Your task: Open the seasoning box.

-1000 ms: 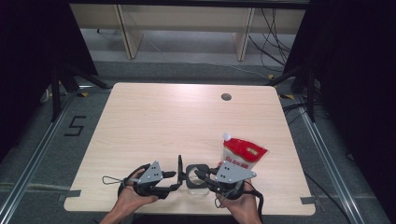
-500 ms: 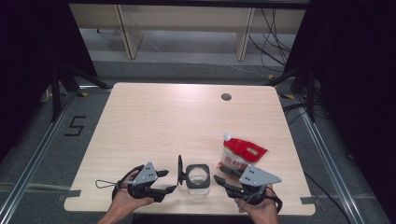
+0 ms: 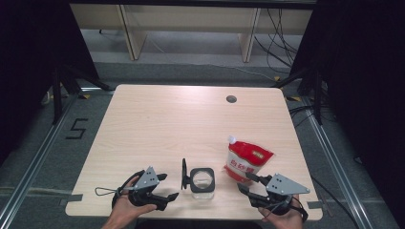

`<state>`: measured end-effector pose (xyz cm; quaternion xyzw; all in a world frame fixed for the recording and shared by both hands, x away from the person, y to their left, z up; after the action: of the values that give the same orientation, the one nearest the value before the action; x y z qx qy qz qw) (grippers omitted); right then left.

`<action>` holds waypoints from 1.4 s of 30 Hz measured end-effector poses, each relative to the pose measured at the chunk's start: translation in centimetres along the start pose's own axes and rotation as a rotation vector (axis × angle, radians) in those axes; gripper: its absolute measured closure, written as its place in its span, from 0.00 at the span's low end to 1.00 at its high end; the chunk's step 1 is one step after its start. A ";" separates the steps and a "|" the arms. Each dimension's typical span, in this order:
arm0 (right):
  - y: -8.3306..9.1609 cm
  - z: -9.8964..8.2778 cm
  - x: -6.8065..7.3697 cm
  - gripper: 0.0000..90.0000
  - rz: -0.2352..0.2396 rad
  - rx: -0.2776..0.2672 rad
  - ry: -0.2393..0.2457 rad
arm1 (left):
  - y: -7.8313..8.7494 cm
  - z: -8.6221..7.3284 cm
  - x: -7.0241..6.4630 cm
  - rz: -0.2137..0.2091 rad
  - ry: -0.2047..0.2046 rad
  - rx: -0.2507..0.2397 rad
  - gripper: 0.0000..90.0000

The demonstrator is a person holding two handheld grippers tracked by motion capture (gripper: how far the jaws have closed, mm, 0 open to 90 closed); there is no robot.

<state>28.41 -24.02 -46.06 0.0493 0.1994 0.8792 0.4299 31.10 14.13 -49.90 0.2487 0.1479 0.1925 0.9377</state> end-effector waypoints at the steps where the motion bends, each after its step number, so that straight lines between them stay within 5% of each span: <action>1: 0.1 -0.2 -0.1 0.56 -0.005 0.004 -0.014 | 0.0 -0.1 0.0 0.001 0.004 -0.003 0.23; 12: 0.8 -1.1 -1.0 0.50 -0.048 0.015 -0.010 | 0.1 -0.1 -0.1 0.013 0.008 -0.017 0.21; 17: 1.3 -1.5 -1.4 0.44 -0.090 0.046 -0.073 | 0.1 -0.1 -0.2 0.017 0.029 -0.022 0.22; 22: 1.6 -1.8 -2.2 0.40 -0.122 0.027 -0.075 | 0.0 -0.1 -0.2 0.013 0.023 -0.012 0.22; 24: 1.8 -1.9 -2.2 0.38 -0.148 0.055 -0.127 | -0.1 -0.1 -0.3 0.017 0.022 -0.016 0.22; 28: 1.6 -2.3 -3.0 0.35 -0.158 0.043 -0.107 | -0.1 -0.2 -0.3 0.014 0.020 -0.005 0.22; 29: 1.6 -2.4 -2.8 0.33 -0.166 0.054 -0.150 | -0.1 -0.2 -0.3 0.015 0.021 -0.005 0.22; 31: 1.6 -2.5 -3.0 0.31 -0.177 0.053 -0.140 | -0.2 -0.2 -0.3 0.016 0.026 -0.012 0.22; 34: 1.2 -2.8 -3.4 0.28 -0.159 0.044 -0.144 | -0.2 -0.2 -0.3 0.015 0.026 -0.009 0.22; 36: 1.2 -2.9 -3.6 0.25 -0.149 0.050 -0.143 | -0.1 -0.2 0.0 0.013 -0.007 0.007 0.22; 42: 1.0 -3.1 -3.8 0.22 -0.156 0.061 -0.131 | -0.3 -0.3 -0.3 0.011 0.016 -0.003 0.22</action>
<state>29.28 -28.48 -48.22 0.1038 0.2007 0.8316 0.5073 30.85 13.92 -50.22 0.2463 0.1538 0.1999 0.9358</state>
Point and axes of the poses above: each handheld gripper's, and its own axes: y roughly backward along the jaws, z roughly out of its top, x roughly to its left, the point moved 1 cm from there along -y, roughly forward along the jaws, and after that the axes turned 11 degrees about -z, right-handed, at the moved point
